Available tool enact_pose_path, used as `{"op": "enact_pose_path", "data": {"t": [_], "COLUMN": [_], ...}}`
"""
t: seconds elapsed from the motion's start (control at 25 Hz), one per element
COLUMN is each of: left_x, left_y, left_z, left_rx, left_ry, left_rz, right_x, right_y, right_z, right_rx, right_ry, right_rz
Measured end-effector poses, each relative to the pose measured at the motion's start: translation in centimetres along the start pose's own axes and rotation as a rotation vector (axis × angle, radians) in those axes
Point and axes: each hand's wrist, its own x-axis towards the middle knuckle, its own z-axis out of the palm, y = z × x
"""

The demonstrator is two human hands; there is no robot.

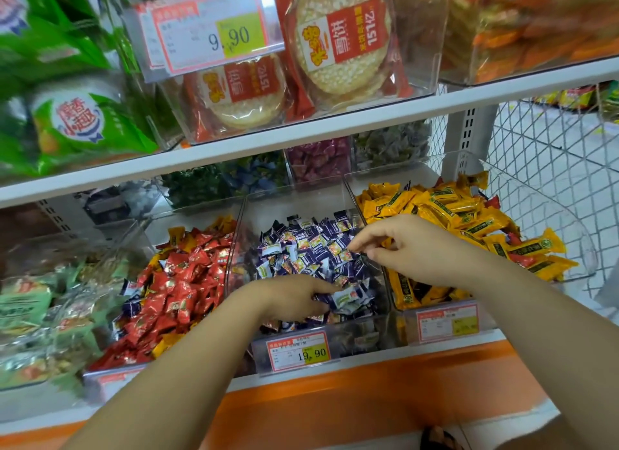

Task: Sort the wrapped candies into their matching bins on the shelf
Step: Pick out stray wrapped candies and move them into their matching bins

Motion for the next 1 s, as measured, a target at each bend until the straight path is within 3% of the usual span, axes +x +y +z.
{"op": "enact_pose_path", "data": {"t": [0.12,0.2,0.32,0.4,0.48,0.6,0.76,1.0], "left_x": [-2.6,-3.3,-1.1,1.5,3.9,6.4,6.7,2.9], "left_y": [0.3,-0.5,-2.7,-3.7,-3.7,-2.9,-0.8,-1.1], "left_z": [-1.3,-2.6,-4.1,-4.3,-4.1,-3.2,-2.0,-1.7], "left_rx": [0.028,-0.090,-0.337,-0.352,-0.364,-0.346,-0.023,0.021], "left_ry": [-0.080,-0.036,0.292,0.497,0.553,0.428,0.225,0.002], "left_rz": [-0.004,0.006,0.022,0.003,-0.001,0.002,0.057,0.102], "right_x": [0.0,0.0,0.1,0.2,0.3,0.3,0.5,0.2], "right_y": [0.0,0.0,0.0,0.1,0.1,0.2,0.3,0.1], "right_z": [0.0,-0.1,-0.1,0.0,0.0,0.0,0.1,0.1], "right_rx": [-0.009,-0.011,-0.020,-0.015,-0.007,-0.005,-0.017,0.005], "right_ry": [0.000,0.001,0.004,0.008,0.014,0.022,0.025,0.023], "right_rz": [0.001,0.004,0.002,0.000,-0.005,-0.009,-0.018,-0.014]}}
